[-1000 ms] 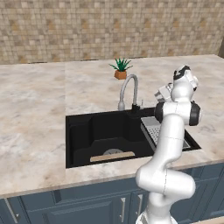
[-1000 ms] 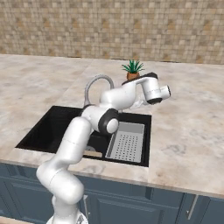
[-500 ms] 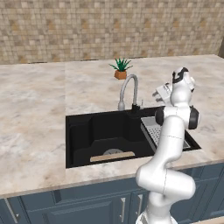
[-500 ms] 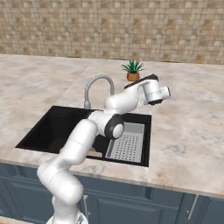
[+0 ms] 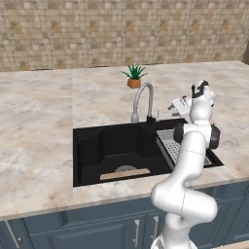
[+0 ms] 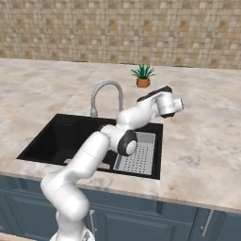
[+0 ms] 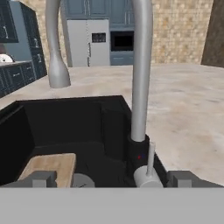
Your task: Turn on the sink faucet with hot water and rinse the cutting board for ten seconds, then turn off the faucet. Push the cutting board to reach the water if necessary.
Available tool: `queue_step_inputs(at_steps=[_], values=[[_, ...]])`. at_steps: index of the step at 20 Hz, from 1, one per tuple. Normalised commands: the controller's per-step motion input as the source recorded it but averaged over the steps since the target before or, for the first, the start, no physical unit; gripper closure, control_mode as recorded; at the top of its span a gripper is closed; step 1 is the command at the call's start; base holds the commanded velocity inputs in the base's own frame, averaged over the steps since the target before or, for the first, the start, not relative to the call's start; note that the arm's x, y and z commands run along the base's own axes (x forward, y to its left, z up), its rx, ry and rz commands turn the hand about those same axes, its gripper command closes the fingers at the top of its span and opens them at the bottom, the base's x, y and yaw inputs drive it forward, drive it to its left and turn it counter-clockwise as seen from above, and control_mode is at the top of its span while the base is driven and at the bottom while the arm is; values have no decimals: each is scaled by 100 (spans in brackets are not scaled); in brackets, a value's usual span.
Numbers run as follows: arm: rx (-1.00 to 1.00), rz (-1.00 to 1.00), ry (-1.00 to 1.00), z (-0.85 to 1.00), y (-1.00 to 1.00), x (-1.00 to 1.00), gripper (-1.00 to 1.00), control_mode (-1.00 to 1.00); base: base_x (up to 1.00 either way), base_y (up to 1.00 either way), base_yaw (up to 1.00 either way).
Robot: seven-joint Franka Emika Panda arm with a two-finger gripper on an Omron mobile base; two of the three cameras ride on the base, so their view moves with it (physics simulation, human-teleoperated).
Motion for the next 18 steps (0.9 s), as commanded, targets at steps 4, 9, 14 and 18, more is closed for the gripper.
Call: queue_step_inputs(at_steps=[4,9,14,18], values=[[15,0,0,-8,0,10,-100,-100,0,0,0],[13,0,0,-1,0,18,-100,-100,0,0,0],[5,0,0,-2,0,21,-100,-100,0,0,0],[0,0,0,-8,0,21,-100,-100,0,0,0]])
